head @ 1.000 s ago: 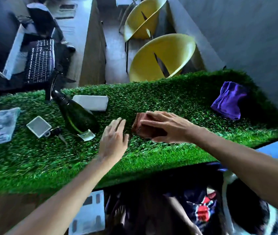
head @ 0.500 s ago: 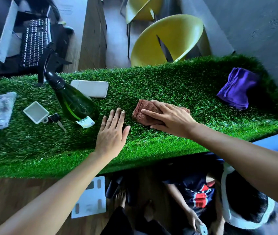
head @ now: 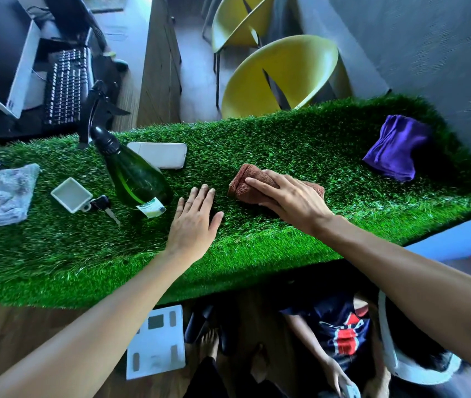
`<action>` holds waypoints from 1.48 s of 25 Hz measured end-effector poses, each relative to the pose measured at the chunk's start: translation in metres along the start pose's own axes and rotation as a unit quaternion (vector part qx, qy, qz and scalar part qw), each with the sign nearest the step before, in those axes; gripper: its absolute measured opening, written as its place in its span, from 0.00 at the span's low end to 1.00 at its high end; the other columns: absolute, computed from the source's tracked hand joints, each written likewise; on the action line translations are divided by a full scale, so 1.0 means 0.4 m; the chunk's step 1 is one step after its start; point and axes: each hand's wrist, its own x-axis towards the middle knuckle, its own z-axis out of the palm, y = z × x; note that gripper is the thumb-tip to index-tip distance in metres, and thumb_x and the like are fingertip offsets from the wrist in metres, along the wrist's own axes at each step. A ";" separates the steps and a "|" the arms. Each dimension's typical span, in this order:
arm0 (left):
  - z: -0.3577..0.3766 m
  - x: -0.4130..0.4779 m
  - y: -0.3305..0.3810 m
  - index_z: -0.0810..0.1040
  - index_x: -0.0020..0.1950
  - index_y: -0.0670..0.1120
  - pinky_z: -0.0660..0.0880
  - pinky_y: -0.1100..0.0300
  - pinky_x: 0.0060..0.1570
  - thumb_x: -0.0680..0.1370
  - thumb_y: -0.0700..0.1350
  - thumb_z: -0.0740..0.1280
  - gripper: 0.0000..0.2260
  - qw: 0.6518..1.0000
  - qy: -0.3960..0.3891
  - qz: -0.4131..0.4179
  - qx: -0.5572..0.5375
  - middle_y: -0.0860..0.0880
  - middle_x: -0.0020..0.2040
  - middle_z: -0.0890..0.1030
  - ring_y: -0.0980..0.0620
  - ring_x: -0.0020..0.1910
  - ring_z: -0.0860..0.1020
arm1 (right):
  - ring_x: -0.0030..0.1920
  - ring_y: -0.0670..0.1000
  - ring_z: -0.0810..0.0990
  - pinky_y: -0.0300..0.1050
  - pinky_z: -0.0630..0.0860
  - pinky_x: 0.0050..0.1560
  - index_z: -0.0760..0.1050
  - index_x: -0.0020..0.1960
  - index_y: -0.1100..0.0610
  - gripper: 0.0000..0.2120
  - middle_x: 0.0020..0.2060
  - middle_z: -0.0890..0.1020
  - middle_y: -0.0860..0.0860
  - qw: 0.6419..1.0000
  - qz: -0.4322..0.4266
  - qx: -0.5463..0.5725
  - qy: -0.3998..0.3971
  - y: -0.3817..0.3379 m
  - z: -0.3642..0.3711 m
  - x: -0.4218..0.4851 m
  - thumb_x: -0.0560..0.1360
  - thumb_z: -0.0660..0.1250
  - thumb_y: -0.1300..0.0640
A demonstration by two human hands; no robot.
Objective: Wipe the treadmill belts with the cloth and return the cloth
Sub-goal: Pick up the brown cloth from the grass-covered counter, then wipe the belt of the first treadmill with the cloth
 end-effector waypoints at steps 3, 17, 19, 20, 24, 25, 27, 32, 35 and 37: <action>-0.037 -0.016 0.023 0.59 0.77 0.46 0.50 0.47 0.76 0.83 0.56 0.53 0.26 0.999 0.013 0.013 -0.031 0.47 0.78 0.57 0.48 0.78 0.53 | 0.60 0.59 0.76 0.55 0.78 0.53 0.59 0.76 0.42 0.27 0.69 0.71 0.55 0.997 0.065 0.034 0.025 -0.023 -0.029 -0.033 0.79 0.62 0.45; -0.063 -0.326 0.284 0.64 0.76 0.46 0.50 0.49 0.75 0.80 0.50 0.62 0.25 0.928 -0.057 0.361 -0.070 0.48 0.75 0.65 0.47 0.76 0.59 | 0.66 0.52 0.73 0.52 0.74 0.63 0.59 0.75 0.39 0.28 0.68 0.72 0.49 0.833 0.495 0.100 0.226 -0.503 -0.065 -0.688 0.78 0.65 0.46; -0.045 -0.417 0.338 0.64 0.76 0.47 0.50 0.49 0.75 0.80 0.51 0.62 0.25 0.905 -0.079 0.412 -0.070 0.49 0.75 0.65 0.48 0.76 0.59 | 0.66 0.51 0.73 0.48 0.73 0.64 0.62 0.75 0.41 0.27 0.68 0.73 0.49 0.788 0.554 0.090 0.253 -0.613 -0.063 -0.801 0.78 0.66 0.47; -0.036 -0.466 0.368 0.64 0.76 0.47 0.51 0.48 0.75 0.80 0.51 0.62 0.24 0.890 -0.091 0.442 -0.064 0.49 0.75 0.66 0.48 0.76 0.60 | 0.66 0.51 0.74 0.44 0.71 0.64 0.63 0.75 0.42 0.27 0.67 0.74 0.49 0.763 0.582 0.082 0.268 -0.665 -0.058 -0.860 0.78 0.66 0.48; 0.002 -0.642 0.500 0.70 0.72 0.46 0.61 0.44 0.71 0.78 0.51 0.63 0.24 0.820 -0.111 0.560 -0.045 0.46 0.71 0.73 0.45 0.71 0.69 | 0.66 0.50 0.73 0.47 0.73 0.61 0.63 0.74 0.40 0.26 0.68 0.73 0.46 0.652 0.689 0.079 0.307 -0.861 -0.042 -1.080 0.79 0.65 0.47; 0.010 -0.692 0.542 0.72 0.71 0.45 0.63 0.44 0.69 0.76 0.51 0.64 0.24 0.800 -0.112 0.588 -0.042 0.45 0.68 0.75 0.44 0.68 0.71 | 0.66 0.51 0.73 0.48 0.73 0.62 0.63 0.74 0.40 0.26 0.69 0.73 0.46 0.618 0.715 0.078 0.316 -0.908 -0.038 -1.139 0.79 0.65 0.47; 0.026 -0.803 0.631 0.75 0.67 0.43 0.70 0.44 0.65 0.74 0.49 0.67 0.22 0.758 -0.121 0.639 -0.046 0.43 0.64 0.78 0.42 0.63 0.76 | 0.67 0.51 0.72 0.48 0.72 0.64 0.63 0.74 0.41 0.26 0.70 0.72 0.46 0.553 0.758 0.070 0.339 -0.998 -0.031 -1.255 0.78 0.65 0.48; 0.082 -1.113 0.869 0.79 0.62 0.41 0.75 0.44 0.57 0.70 0.49 0.64 0.22 0.649 -0.156 0.744 -0.040 0.44 0.57 0.82 0.41 0.56 0.79 | 0.68 0.52 0.72 0.51 0.72 0.64 0.63 0.74 0.41 0.27 0.70 0.73 0.48 0.415 0.816 0.049 0.399 -1.184 -0.012 -1.540 0.78 0.66 0.51; 0.133 -1.346 1.023 0.79 0.61 0.43 0.74 0.44 0.59 0.71 0.49 0.65 0.21 0.591 -0.170 0.787 -0.039 0.45 0.57 0.82 0.43 0.56 0.79 | 0.68 0.52 0.72 0.50 0.71 0.65 0.65 0.74 0.41 0.27 0.69 0.74 0.49 0.332 0.839 0.034 0.429 -1.279 -0.006 -1.751 0.77 0.67 0.52; 0.168 -1.521 1.123 0.78 0.63 0.44 0.71 0.46 0.62 0.73 0.48 0.67 0.20 0.556 -0.177 0.811 -0.036 0.46 0.58 0.81 0.44 0.59 0.78 | 0.66 0.53 0.74 0.48 0.71 0.64 0.67 0.73 0.43 0.27 0.66 0.76 0.50 0.284 0.848 0.019 0.448 -1.343 -0.007 -1.902 0.76 0.69 0.52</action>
